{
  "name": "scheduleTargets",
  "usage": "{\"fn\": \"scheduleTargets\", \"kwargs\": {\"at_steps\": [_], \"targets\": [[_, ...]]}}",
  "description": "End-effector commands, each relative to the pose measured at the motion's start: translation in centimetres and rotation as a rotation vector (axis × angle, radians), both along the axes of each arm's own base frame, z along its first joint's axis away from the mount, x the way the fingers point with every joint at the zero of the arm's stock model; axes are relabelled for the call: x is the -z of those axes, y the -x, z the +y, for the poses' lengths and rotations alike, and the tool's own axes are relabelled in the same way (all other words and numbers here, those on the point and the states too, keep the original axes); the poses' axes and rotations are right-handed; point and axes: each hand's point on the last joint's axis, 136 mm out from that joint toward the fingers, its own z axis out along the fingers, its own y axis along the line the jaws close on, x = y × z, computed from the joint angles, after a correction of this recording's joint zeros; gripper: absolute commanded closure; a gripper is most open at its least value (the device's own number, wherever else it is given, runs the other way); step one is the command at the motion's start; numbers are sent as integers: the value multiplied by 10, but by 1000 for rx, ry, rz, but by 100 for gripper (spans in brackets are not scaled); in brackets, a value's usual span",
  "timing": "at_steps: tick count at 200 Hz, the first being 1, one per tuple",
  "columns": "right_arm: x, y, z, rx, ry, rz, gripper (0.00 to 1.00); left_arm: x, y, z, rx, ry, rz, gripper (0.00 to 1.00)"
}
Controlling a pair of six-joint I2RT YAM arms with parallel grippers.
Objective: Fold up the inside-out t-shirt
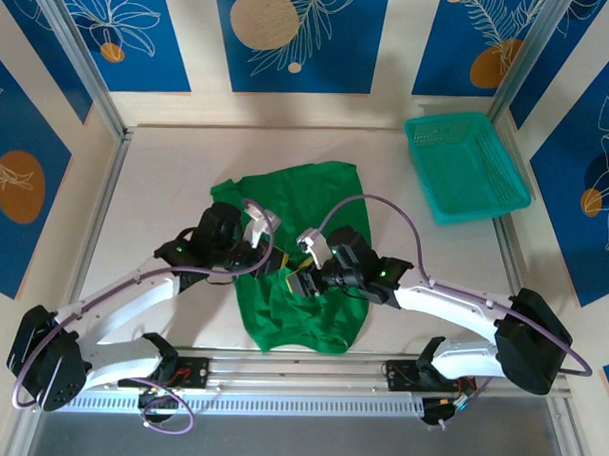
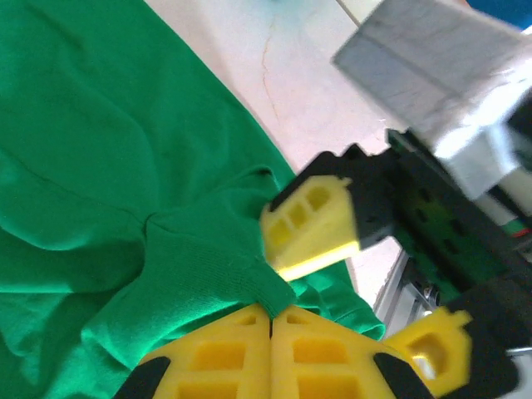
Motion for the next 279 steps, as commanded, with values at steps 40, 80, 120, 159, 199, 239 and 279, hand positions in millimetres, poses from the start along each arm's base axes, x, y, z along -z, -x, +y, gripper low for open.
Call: {"fn": "scheduleTargets", "kwargs": {"at_steps": [40, 80, 120, 159, 199, 239, 279], "targets": [[-24, 24, 11, -361, -35, -470, 44, 3, 3, -6, 20, 25, 56, 100], [-8, 21, 16, -496, 31, -670, 44, -1, 4, -12, 51, 50, 63, 100], [28, 2, 17, -508, 192, -743, 47, -6, 1, -7, 24, 32, 27, 100], [42, 14, -1, -563, 271, -691, 63, -12, -11, 6, -70, 19, 2, 100], [26, 38, -13, -647, 232, -682, 88, -21, -23, 17, -143, 23, -15, 100], [5, 47, -21, -659, 240, -719, 99, -19, -30, 19, -160, 11, -14, 100], [-5, 79, -12, -764, 274, -738, 100, -10, -40, 24, -215, -9, -3, 100]]}}
